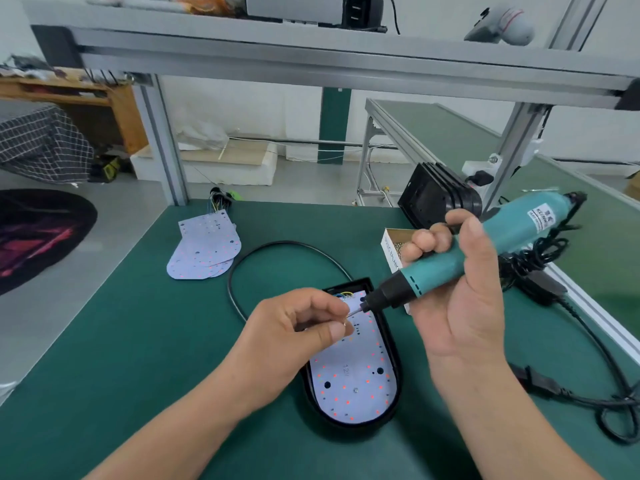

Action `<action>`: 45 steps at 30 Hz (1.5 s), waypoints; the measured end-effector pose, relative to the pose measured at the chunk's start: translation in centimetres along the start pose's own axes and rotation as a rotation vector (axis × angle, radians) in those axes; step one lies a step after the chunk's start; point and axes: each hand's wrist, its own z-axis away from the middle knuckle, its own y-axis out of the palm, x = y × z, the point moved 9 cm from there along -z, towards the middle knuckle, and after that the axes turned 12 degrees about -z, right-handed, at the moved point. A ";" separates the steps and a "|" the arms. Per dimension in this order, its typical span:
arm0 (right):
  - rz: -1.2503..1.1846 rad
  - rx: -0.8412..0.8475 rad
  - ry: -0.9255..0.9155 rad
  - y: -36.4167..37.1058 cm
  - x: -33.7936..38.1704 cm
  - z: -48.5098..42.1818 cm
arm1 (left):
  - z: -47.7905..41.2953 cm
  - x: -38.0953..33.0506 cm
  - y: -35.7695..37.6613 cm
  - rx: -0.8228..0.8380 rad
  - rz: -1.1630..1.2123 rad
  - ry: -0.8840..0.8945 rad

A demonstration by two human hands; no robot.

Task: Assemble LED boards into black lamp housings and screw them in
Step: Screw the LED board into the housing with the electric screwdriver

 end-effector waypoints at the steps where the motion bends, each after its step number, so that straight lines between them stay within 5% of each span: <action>1: 0.000 -0.009 0.000 -0.1 0.0 -0.1 | 0.0 -0.1 0.0 0.003 0.024 0.004; 37: 0.020 0.015 0.022 -0.3 -0.3 0.0 | -0.1 0.1 -0.1 -0.012 0.114 -0.009; 45: 0.089 0.068 -0.001 0.1 -0.9 0.2 | -0.1 0.5 -1.1 -0.133 0.019 0.002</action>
